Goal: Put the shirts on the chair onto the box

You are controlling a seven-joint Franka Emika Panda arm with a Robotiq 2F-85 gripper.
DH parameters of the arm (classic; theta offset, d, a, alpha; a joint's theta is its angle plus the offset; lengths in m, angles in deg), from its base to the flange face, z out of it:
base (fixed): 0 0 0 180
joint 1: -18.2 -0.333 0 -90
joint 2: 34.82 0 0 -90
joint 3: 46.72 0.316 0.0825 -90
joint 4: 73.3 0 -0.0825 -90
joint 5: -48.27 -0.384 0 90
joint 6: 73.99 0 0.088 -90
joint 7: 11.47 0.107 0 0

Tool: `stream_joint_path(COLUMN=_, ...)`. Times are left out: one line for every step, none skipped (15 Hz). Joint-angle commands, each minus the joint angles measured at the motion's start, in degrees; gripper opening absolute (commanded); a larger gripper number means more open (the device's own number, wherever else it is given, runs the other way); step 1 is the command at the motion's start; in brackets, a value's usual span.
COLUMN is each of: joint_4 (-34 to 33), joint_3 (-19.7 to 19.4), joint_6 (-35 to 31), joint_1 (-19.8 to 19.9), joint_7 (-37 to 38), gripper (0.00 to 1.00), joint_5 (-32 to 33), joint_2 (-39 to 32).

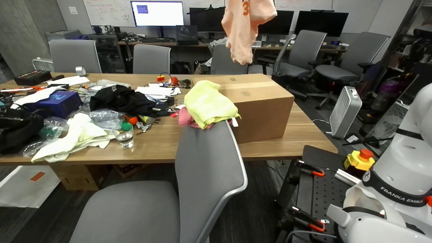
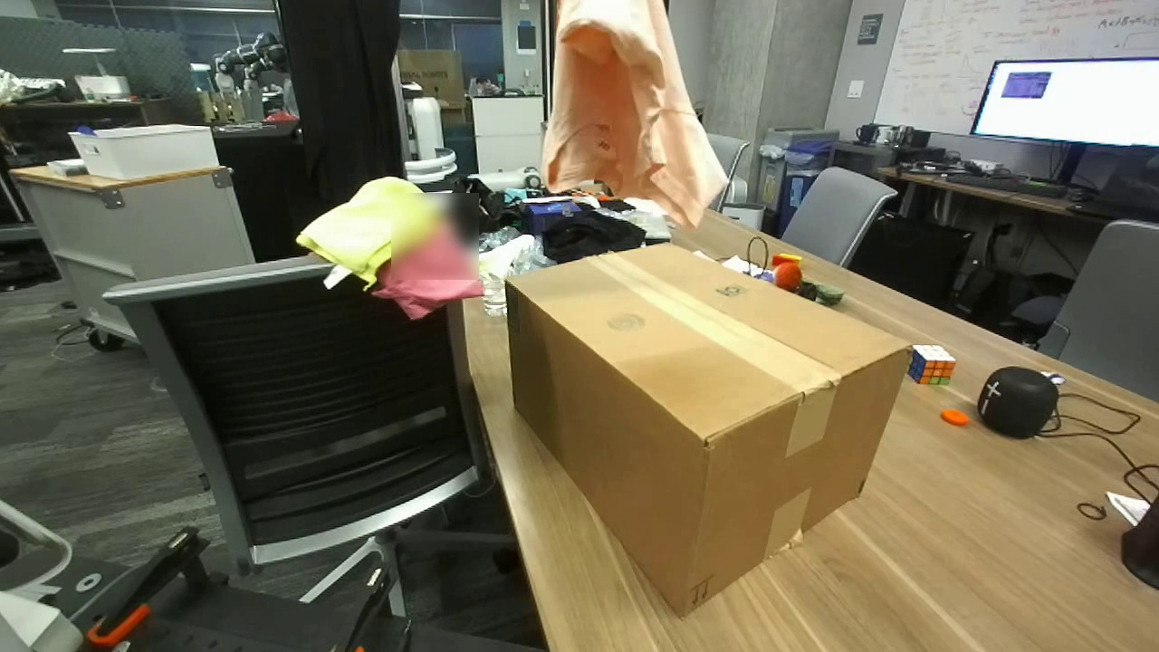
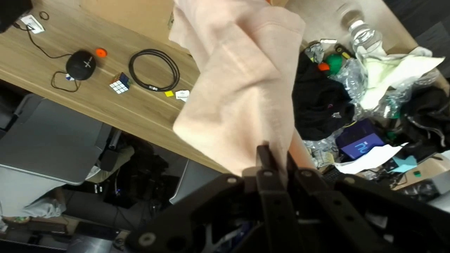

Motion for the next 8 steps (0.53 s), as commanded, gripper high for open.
stream_joint_path(joint_4=-5.7, joint_3=-1.6, joint_6=-1.4, joint_1=1.5, joint_7=3.3, gripper=0.02, joint_5=1.6, joint_2=-3.8)
stream_joint_path(joint_4=-6.7, joint_3=-2.0, joint_6=-1.6, joint_1=2.0, joint_7=4.6, gripper=0.02, joint_5=2.2, joint_2=-4.8)
stream_joint_path(joint_4=-6.8, joint_3=-2.5, joint_6=-2.4, joint_1=2.4, joint_7=5.8, gripper=0.02, joint_5=2.9, joint_2=-5.3)
stream_joint_path(joint_4=-7.2, joint_3=-3.0, joint_6=-3.1, joint_1=2.8, joint_7=7.1, gripper=0.02, joint_5=3.7, joint_2=-6.1)
stream_joint_path(joint_4=-7.6, joint_3=-3.4, joint_6=-3.7, joint_1=3.2, joint_7=8.4, gripper=0.02, joint_5=4.6, joint_2=-6.8)
stream_joint_path(joint_4=-8.2, joint_3=-4.0, joint_6=-4.0, joint_1=3.8, joint_7=9.6, gripper=0.02, joint_5=5.2, joint_2=-7.8)
stream_joint_path(joint_4=-7.7, joint_3=-4.4, joint_6=-5.1, joint_1=4.1, joint_7=10.7, gripper=0.02, joint_5=5.7, joint_2=-8.0)
stream_joint_path(joint_4=-8.1, joint_3=-4.9, joint_6=-5.5, joint_1=4.5, joint_7=11.9, gripper=0.02, joint_5=6.2, joint_2=-8.8)
